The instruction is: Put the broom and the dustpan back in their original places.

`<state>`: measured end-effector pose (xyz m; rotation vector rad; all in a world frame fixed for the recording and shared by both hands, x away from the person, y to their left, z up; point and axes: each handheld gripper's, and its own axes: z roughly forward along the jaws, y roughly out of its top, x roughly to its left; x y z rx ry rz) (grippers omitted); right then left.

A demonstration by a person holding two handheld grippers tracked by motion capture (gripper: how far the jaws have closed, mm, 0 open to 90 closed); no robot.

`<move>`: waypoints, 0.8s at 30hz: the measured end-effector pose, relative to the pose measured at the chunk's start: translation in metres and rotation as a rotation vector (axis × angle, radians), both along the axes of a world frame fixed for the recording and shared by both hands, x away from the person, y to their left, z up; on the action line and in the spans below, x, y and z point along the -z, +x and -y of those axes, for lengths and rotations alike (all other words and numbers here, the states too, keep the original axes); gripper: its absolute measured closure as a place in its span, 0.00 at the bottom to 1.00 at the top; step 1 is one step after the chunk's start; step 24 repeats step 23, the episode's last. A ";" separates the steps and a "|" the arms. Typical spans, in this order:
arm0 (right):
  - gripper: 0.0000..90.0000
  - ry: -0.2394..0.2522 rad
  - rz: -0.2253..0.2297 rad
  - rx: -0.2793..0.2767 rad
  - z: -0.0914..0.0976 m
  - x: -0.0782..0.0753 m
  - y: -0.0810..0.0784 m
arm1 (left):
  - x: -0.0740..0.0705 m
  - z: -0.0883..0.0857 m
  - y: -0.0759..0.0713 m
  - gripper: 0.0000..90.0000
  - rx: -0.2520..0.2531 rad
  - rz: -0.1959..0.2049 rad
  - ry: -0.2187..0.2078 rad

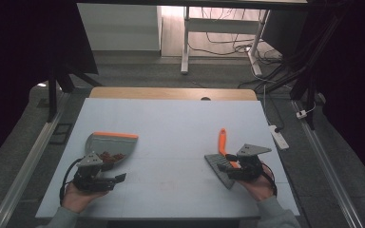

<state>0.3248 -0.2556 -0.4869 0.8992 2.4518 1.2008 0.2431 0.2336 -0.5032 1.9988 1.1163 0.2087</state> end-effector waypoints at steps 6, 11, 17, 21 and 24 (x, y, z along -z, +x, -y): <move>0.48 0.003 0.004 -0.031 0.000 0.003 -0.002 | 0.002 0.003 -0.001 0.33 0.005 -0.001 0.004; 0.48 0.001 0.010 -0.035 -0.001 0.003 -0.002 | 0.002 0.002 -0.001 0.33 -0.002 -0.003 0.002; 0.48 0.005 0.018 -0.037 0.000 0.002 -0.003 | 0.002 0.002 0.000 0.33 0.002 0.002 -0.003; 0.48 0.004 0.022 -0.036 0.000 0.002 -0.003 | 0.002 0.002 0.000 0.33 0.002 0.000 -0.002; 0.48 0.003 0.024 -0.037 0.000 0.002 -0.003 | 0.002 0.002 0.000 0.33 0.002 0.000 -0.001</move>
